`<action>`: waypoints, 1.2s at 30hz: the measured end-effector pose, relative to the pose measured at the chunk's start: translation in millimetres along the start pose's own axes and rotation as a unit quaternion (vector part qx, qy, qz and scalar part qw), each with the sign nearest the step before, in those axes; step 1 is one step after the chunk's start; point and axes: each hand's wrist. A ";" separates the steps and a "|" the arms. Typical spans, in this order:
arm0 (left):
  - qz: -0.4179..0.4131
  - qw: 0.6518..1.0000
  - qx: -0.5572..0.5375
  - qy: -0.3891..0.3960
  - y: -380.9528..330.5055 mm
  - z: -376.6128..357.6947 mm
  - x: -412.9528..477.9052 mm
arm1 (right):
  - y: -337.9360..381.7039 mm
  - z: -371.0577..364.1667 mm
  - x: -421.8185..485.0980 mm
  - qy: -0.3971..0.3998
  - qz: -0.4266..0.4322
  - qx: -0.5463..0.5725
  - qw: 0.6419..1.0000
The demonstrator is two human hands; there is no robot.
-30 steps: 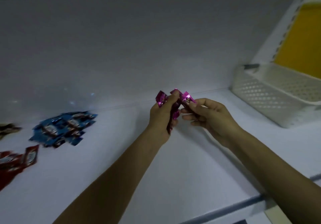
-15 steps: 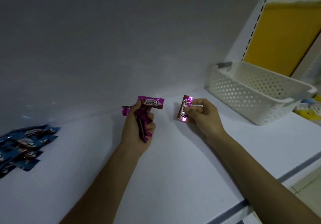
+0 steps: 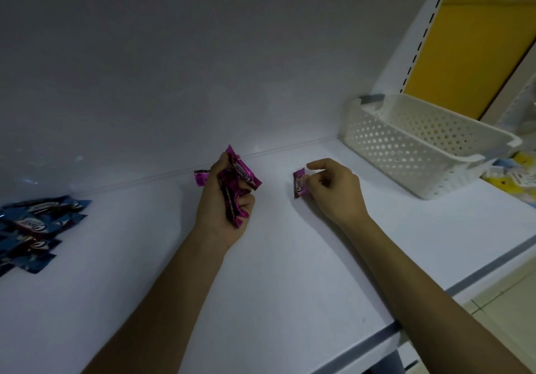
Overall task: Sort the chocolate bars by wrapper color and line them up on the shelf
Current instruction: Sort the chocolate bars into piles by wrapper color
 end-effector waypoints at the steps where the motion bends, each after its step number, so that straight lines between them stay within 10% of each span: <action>1: -0.002 1.000 0.000 -0.001 0.8 0.5 0.3 | -1.6 0.6 -1.5 0.002 0.013 -0.014 1.000; 8: 0.007 1.000 -0.006 -0.012 2.6 2.2 3.2 | -4.5 7.1 5.1 0.151 0.259 -0.180 0.937; 16: -0.003 1.000 0.016 -0.025 6.0 -3.2 5.1 | -7.4 -20.0 69.1 0.237 0.158 -0.325 0.902; 31: -0.045 0.996 0.038 -0.072 7.6 -5.2 7.3 | -15.3 -29.3 63.1 0.070 0.169 -0.117 0.976; 36: -0.125 0.980 0.117 -0.099 8.4 -14.1 14.0 | 43.2 -12.8 32.6 0.300 0.008 0.185 0.936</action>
Point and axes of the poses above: each hand's wrist, its own x-axis towards the middle knuckle, its own z-axis out of the back of the hand, y = z × x, and after that the axes turned 10 degrees about -y, right-handed
